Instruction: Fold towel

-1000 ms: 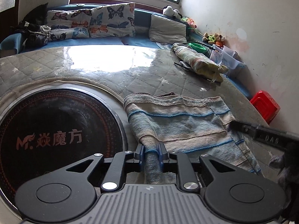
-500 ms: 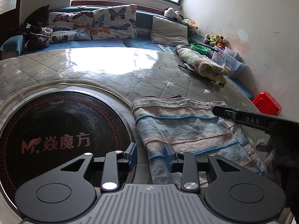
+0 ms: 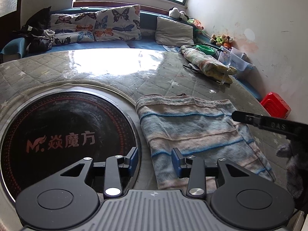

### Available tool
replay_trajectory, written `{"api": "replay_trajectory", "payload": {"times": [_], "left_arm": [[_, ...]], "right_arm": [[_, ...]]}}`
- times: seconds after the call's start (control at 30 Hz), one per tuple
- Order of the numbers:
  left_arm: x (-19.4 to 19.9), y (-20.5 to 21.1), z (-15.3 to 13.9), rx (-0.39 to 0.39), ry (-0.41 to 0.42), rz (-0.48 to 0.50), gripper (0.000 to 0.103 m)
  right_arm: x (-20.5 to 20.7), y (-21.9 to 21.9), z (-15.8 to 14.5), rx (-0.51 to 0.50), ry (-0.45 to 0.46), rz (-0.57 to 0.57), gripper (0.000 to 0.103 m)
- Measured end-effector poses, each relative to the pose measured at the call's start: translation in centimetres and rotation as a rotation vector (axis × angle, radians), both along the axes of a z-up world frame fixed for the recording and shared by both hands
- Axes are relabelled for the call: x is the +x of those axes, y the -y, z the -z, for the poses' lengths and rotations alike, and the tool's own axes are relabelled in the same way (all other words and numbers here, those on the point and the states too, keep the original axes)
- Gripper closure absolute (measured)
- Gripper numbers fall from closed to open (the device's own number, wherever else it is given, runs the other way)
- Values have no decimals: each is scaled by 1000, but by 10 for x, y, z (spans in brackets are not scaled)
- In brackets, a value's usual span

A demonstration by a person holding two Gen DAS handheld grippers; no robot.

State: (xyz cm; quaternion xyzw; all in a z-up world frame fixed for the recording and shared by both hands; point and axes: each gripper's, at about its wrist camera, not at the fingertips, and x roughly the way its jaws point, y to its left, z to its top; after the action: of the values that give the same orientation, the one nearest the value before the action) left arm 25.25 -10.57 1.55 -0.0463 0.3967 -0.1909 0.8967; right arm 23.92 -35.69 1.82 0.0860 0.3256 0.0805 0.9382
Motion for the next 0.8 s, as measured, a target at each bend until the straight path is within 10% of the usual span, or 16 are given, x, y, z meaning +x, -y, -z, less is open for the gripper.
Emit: {"api": "replay_trajectory", "payload": {"times": [0.8], "left_arm": [[-93, -25, 4, 40, 44, -14, 10]], "right_arm": [[-105, -6, 13, -87, 44, 51, 73]]}}
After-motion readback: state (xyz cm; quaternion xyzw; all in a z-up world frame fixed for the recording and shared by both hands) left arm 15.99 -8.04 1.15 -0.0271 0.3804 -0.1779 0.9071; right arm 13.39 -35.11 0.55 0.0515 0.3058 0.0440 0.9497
